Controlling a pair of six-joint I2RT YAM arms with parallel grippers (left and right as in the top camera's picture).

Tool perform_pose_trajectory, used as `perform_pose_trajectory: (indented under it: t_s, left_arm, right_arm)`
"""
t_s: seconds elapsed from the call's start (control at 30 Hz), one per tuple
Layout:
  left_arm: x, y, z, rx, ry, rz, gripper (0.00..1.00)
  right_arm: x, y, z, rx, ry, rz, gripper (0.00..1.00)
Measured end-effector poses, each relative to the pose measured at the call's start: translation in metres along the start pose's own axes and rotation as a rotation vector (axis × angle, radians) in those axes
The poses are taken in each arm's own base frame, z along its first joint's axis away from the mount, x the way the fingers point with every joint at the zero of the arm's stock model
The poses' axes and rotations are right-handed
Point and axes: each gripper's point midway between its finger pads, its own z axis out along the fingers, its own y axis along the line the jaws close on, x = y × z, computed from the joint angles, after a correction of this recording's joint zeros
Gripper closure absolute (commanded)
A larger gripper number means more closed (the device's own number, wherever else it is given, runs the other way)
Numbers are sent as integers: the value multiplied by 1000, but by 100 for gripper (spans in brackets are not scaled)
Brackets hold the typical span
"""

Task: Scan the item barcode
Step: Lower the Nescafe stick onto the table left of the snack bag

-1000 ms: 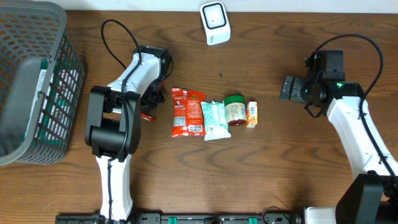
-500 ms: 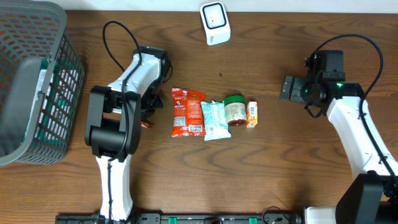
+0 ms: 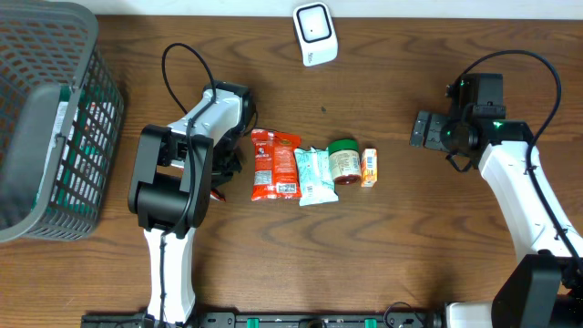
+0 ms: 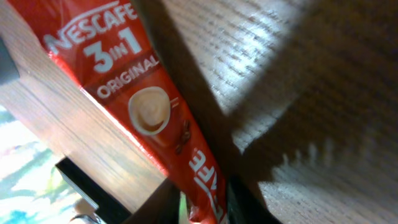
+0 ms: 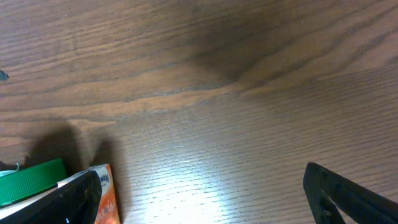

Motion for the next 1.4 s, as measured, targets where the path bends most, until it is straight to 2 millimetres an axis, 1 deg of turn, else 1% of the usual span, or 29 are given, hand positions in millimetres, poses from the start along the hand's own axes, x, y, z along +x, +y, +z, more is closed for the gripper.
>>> perform_pose_trajectory:
  t_s: [0.1, 0.23, 0.33, 0.83, 0.97, 1.03, 1.2, 1.3, 1.4]
  left_arm:
    - [0, 0, 0, 2, -1, 1, 67]
    - [0, 0, 0, 0, -2, 1, 61]
    - [-1, 1, -1, -3, -4, 1, 59]
    - [-28, -12, -11, 59, -117, -42, 61]
    - [-31, -17, -14, 90, -125, -49, 69]
    - [-31, -19, -15, 102, -123, -52, 69]
    - [-32, -24, -19, 132, -121, -55, 69]
    - [-34, -27, -21, 150, -122, -57, 66]
    - [-35, -29, -23, 168, -129, -61, 65]
  right_arm:
    - [0, 0, 0, 0, 0, 0, 1]
    - [0, 0, 0, 0, 0, 0, 1]
    - [0, 0, 0, 0, 0, 0, 1]
    - [0, 0, 0, 0, 0, 0, 1]
    - [0, 0, 0, 0, 0, 0, 1]
    - [0, 0, 0, 0, 0, 0, 1]
    - [0, 0, 0, 0, 0, 0, 1]
    - [0, 0, 0, 0, 0, 0, 1]
    - [0, 0, 0, 0, 0, 0, 1]
